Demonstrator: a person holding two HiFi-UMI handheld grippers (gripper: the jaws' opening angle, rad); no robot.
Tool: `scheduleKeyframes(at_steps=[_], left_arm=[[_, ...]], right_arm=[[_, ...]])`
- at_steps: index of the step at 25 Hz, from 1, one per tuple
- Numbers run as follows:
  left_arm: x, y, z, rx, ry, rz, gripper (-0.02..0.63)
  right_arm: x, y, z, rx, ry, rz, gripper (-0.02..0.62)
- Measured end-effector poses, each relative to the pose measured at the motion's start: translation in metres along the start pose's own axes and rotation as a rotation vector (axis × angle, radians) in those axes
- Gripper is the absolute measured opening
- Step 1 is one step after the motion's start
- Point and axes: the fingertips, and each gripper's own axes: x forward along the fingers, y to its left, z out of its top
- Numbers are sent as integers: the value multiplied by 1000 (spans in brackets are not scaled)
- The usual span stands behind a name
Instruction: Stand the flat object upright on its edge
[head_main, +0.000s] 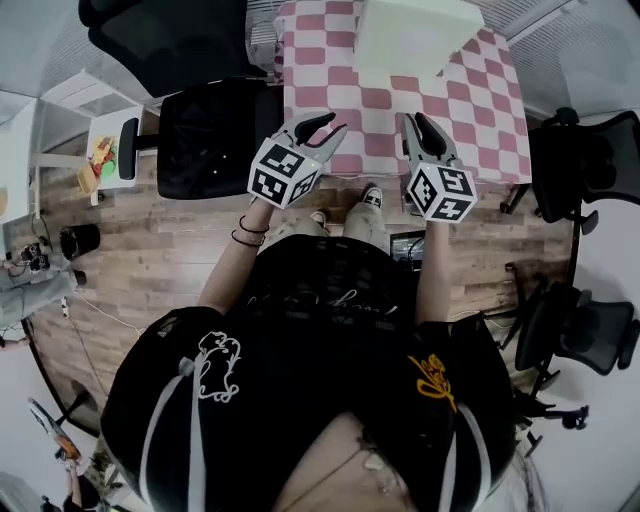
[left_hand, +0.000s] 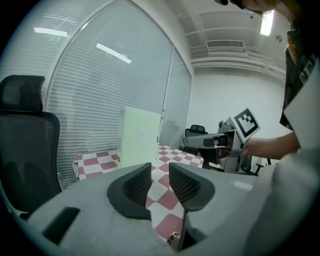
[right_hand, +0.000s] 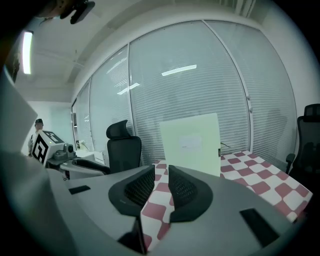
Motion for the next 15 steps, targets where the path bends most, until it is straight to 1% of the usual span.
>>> scheduleKeyframes(at_steps=[4,10,15], left_arm=[[-17,-14,-2,-6,-16,-15,117],[-28,-32,0,-29,-52,-2,117],[-37,-70,-3,-41,-56,-2,117]], right_arm=[[-18,17,-5,-2,9,-4,65],[-41,28,-15,-25,31,14,52],[-75,34,-23,-27,33,42,51]])
